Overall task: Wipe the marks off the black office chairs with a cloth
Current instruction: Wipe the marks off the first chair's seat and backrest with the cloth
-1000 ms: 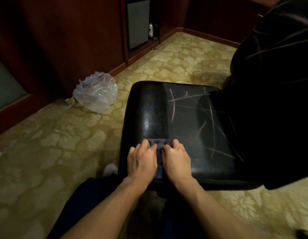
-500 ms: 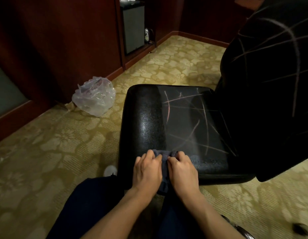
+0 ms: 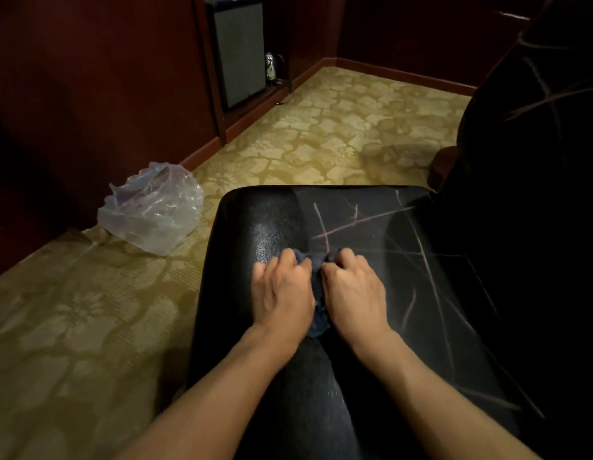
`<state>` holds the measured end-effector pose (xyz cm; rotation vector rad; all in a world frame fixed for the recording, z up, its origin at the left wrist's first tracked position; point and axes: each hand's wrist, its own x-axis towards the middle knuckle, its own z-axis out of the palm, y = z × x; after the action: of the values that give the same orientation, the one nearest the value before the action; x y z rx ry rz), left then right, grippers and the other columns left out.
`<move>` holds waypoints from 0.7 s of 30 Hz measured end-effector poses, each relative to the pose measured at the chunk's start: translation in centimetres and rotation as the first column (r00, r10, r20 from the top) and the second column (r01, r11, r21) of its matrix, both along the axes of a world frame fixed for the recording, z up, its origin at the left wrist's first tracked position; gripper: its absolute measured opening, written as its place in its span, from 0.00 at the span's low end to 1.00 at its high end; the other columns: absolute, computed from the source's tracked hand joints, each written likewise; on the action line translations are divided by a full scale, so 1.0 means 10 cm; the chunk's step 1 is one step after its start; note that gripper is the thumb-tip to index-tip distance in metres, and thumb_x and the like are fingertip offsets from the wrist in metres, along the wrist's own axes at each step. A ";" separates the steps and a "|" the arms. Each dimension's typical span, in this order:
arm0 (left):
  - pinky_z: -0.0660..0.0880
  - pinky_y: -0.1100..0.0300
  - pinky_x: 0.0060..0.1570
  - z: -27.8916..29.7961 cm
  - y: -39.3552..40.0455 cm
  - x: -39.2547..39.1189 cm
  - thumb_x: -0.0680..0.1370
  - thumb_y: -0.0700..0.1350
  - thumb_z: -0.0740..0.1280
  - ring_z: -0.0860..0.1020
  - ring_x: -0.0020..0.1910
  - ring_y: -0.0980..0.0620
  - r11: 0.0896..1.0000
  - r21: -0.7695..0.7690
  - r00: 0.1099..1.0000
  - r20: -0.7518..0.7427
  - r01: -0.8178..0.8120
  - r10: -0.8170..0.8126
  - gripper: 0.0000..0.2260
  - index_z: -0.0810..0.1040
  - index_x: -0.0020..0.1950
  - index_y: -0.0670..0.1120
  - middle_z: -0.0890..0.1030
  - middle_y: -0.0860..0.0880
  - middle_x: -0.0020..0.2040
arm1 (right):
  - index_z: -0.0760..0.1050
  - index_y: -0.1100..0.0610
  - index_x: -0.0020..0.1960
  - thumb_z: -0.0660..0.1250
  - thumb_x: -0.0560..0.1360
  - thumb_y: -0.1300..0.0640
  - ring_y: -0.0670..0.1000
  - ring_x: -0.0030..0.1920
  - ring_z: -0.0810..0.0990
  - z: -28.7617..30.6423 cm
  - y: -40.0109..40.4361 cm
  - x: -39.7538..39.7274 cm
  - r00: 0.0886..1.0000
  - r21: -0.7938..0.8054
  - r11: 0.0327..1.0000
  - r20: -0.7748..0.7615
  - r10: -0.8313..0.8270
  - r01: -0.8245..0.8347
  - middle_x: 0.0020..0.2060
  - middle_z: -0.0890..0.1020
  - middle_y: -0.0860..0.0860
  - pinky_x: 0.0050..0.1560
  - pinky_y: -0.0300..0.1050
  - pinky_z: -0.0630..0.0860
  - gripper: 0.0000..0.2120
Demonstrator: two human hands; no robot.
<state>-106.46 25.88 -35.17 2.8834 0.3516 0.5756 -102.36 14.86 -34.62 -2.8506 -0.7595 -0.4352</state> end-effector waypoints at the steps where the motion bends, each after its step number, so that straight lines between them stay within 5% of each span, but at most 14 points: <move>1: 0.69 0.50 0.45 0.01 0.07 0.16 0.73 0.44 0.72 0.78 0.41 0.43 1.000 0.013 1.000 -0.001 -0.006 0.006 0.03 0.83 0.45 0.48 0.78 0.47 0.42 | 0.78 0.56 0.33 0.81 0.59 0.58 0.55 0.33 0.76 0.00 0.09 0.17 1.000 -0.006 1.000 0.015 -0.006 0.006 0.36 0.76 0.53 0.28 0.41 0.63 0.12; 5: 0.64 0.51 0.56 0.04 0.38 0.79 0.83 0.48 0.58 0.76 0.56 0.45 0.998 0.036 0.993 -0.105 -0.057 0.060 0.12 0.79 0.60 0.51 0.76 0.47 0.56 | 0.81 0.58 0.41 0.72 0.72 0.57 0.59 0.43 0.78 0.01 0.39 0.80 0.998 -0.044 0.998 0.053 0.039 -0.036 0.44 0.77 0.55 0.36 0.44 0.61 0.04; 9: 0.64 0.52 0.56 0.03 0.61 1.39 0.82 0.48 0.60 0.76 0.56 0.44 0.989 0.100 0.988 -0.097 -0.112 0.122 0.11 0.81 0.56 0.50 0.78 0.47 0.55 | 0.79 0.57 0.56 0.60 0.80 0.55 0.60 0.57 0.75 0.07 0.66 1.38 0.999 -0.099 0.994 0.022 0.044 -0.041 0.57 0.75 0.56 0.49 0.51 0.70 0.12; 21: 0.65 0.55 0.56 0.14 0.67 2.24 0.80 0.48 0.66 0.78 0.59 0.43 0.984 -0.132 0.979 -0.184 -0.118 0.092 0.09 0.84 0.53 0.48 0.82 0.44 0.55 | 0.78 0.61 0.58 0.58 0.81 0.60 0.64 0.58 0.76 0.04 0.77 2.18 0.991 -0.006 0.997 -0.107 -0.083 0.083 0.57 0.76 0.60 0.53 0.53 0.73 0.12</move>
<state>-84.04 32.61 -33.81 2.7964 0.5509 0.2953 -80.57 22.60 -34.22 -2.8872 -0.6247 -0.2891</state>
